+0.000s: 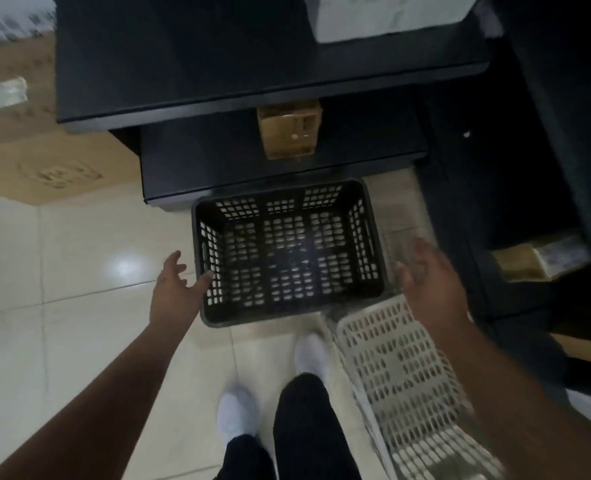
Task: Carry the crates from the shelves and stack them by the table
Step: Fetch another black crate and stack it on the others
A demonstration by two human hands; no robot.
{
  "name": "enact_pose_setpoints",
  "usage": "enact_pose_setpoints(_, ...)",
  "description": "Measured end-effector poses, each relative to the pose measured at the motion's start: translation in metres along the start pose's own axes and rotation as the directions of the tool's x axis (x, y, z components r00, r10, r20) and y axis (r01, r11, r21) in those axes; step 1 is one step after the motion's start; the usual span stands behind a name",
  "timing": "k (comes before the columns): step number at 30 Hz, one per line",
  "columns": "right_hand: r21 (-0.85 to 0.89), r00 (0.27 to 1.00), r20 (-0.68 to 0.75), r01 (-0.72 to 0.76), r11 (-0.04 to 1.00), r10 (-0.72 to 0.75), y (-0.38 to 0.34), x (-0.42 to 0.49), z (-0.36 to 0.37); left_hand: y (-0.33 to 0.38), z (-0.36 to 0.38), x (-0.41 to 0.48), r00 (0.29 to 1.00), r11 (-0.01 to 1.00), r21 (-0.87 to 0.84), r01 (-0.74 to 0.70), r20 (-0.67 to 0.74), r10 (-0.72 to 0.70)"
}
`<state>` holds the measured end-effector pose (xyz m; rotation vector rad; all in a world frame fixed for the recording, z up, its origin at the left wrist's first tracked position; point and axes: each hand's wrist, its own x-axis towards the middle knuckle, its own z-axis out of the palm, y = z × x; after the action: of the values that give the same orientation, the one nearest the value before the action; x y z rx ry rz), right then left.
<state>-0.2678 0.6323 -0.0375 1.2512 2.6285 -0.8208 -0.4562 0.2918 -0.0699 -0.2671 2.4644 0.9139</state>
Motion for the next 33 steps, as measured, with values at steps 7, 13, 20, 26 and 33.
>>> enact_pose_setpoints(7, -0.104, 0.997, 0.051, -0.047, 0.993, 0.052, 0.053, 0.134, 0.12, -0.055, 0.077, 0.143, 0.987, 0.985, 0.132, 0.106, -0.135, -0.088)
enact_pose_setpoints(13, -0.099, 0.991, 0.126, -0.032, 0.995, 0.044, 0.061, 0.163, 0.177, -0.07, 0.107, 0.164, 0.988, 0.951, 0.281, 0.133, -0.113, -0.104)
enact_pose_setpoints(20, -0.101, 0.997, 0.066, -0.039, 0.994, 0.046, 0.047, 0.16, 0.158, -0.06, 0.09, 0.155, 0.995, 0.951, 0.302, 0.068, -0.092, -0.041)
enact_pose_setpoints(26, -0.033, 1.0, -0.021, -0.005, 0.999, 0.005, 0.011, 0.104, 0.07, -0.004, 0.007, 0.108, 0.992, 0.964, 0.263, -0.024, -0.116, 0.056)
enact_pose_setpoints(33, 0.035, 0.991, -0.107, -0.073, 0.997, 0.076, -0.039, -0.029, -0.073, 0.079, -0.12, -0.001, 0.956, 0.945, 0.198, -0.26, -0.085, 0.28)
